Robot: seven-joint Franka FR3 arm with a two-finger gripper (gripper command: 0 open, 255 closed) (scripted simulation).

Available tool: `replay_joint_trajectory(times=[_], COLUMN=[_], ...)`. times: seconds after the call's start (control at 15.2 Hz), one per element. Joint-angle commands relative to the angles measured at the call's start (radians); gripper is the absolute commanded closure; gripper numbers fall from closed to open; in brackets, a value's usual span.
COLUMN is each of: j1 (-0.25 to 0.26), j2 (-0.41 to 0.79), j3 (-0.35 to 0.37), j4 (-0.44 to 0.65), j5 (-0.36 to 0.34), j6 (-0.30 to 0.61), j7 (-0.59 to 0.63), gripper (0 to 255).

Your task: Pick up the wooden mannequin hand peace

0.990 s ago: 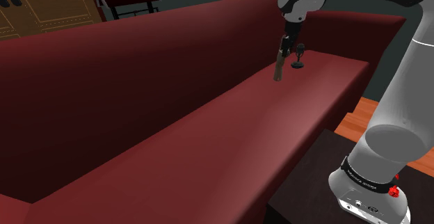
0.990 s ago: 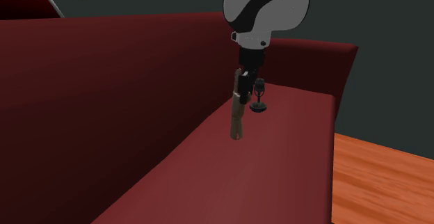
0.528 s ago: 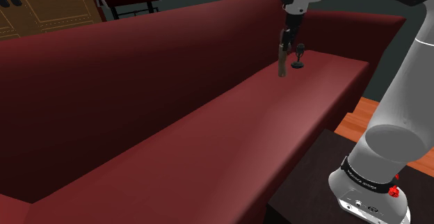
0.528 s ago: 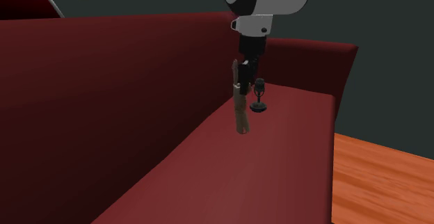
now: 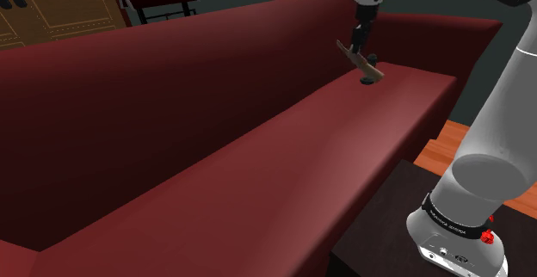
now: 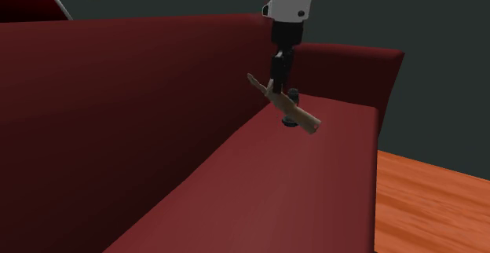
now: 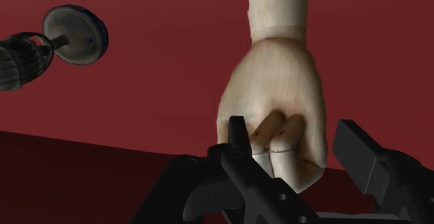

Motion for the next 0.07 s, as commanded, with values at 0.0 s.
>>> replay_joint_trajectory(times=[0.0], j1=[0.000], j2=[0.000], j3=[0.000], j4=[0.009], j5=[0.000], j6=[-0.008], j7=[-0.001], gripper=[255])
